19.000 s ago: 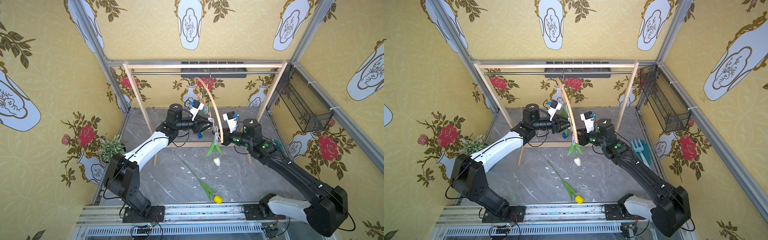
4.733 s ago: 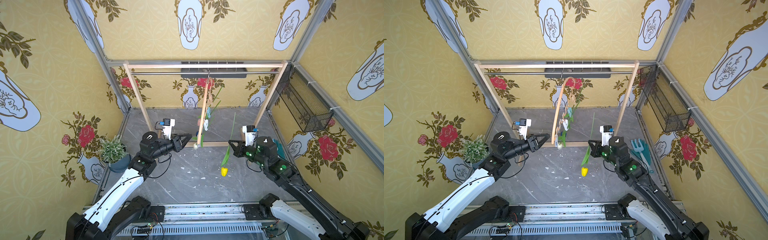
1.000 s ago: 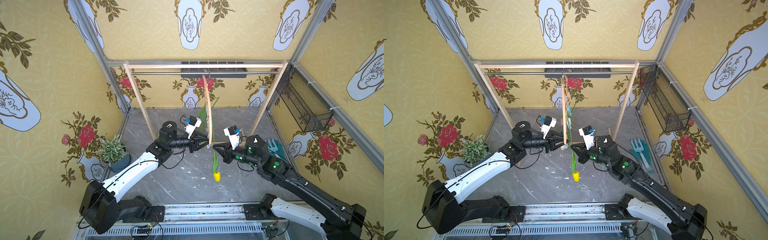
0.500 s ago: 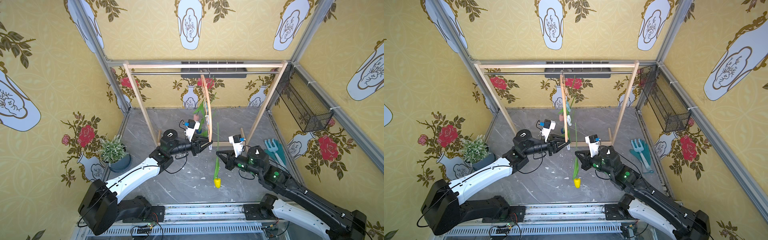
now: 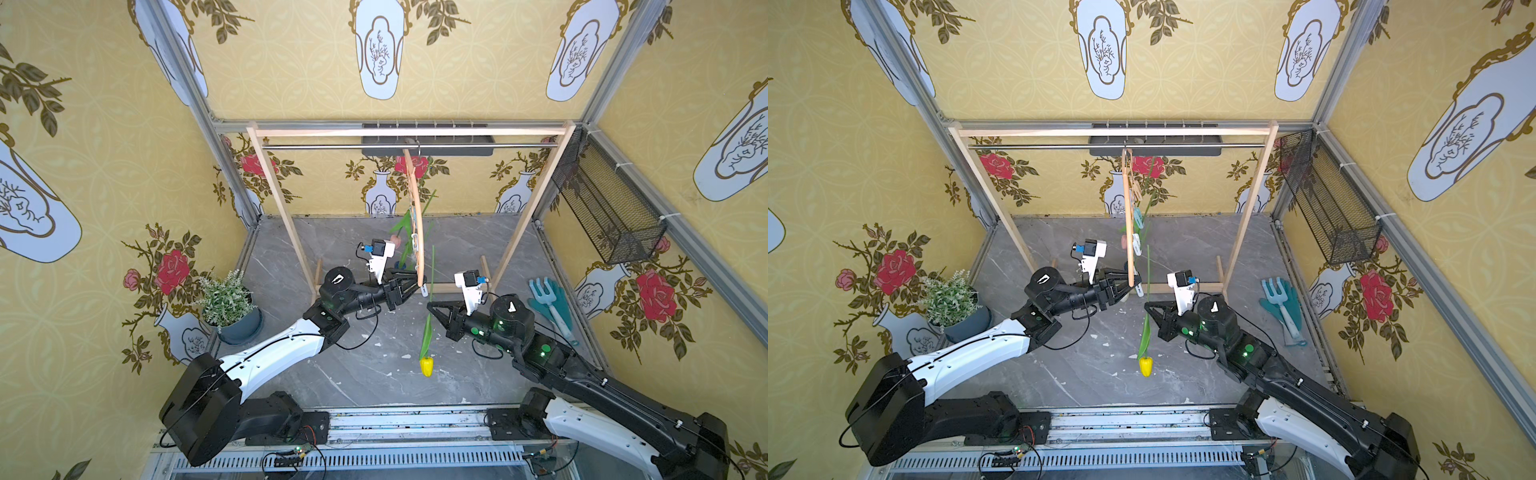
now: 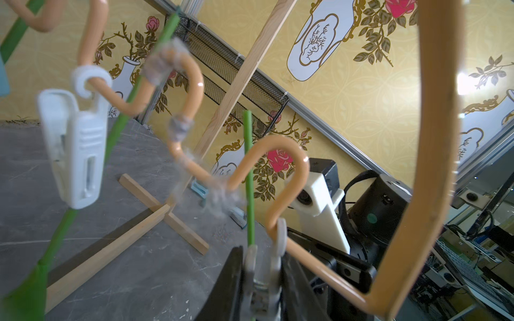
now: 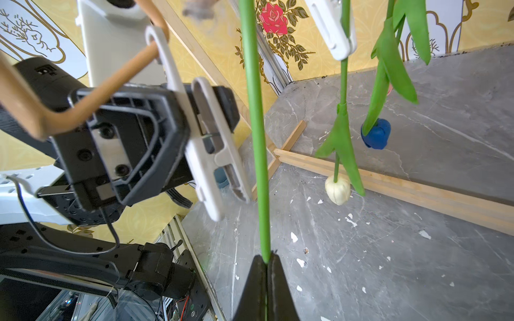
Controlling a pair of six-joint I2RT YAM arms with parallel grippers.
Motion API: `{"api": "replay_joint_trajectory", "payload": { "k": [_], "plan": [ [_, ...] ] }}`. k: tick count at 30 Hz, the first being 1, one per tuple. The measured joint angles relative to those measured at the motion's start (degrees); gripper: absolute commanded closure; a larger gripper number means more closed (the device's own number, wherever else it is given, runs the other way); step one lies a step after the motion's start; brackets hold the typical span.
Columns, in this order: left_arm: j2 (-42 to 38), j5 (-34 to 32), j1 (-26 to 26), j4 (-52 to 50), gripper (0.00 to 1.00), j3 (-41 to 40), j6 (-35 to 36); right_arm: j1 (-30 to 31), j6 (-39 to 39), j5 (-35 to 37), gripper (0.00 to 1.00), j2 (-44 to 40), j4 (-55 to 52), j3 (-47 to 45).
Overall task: Dry the flowers on a clothes hanger
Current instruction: Clamp the flower onto the hanger.
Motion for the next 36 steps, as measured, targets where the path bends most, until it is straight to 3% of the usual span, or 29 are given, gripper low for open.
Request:
{"api": "replay_joint_trajectory", "payload": {
  "k": [22,36],
  "plan": [
    [1.4,-1.7,-0.7,8.0,0.96,-2.4,-3.7,0.2,0.0,0.1,1.00,-0.8,1.2,0.3],
    [2.4,-2.5,-1.5,10.4,0.97,-2.4,-4.2,0.3,0.0,-3.5,1.00,-0.4,3.0,0.2]
  ]
}}
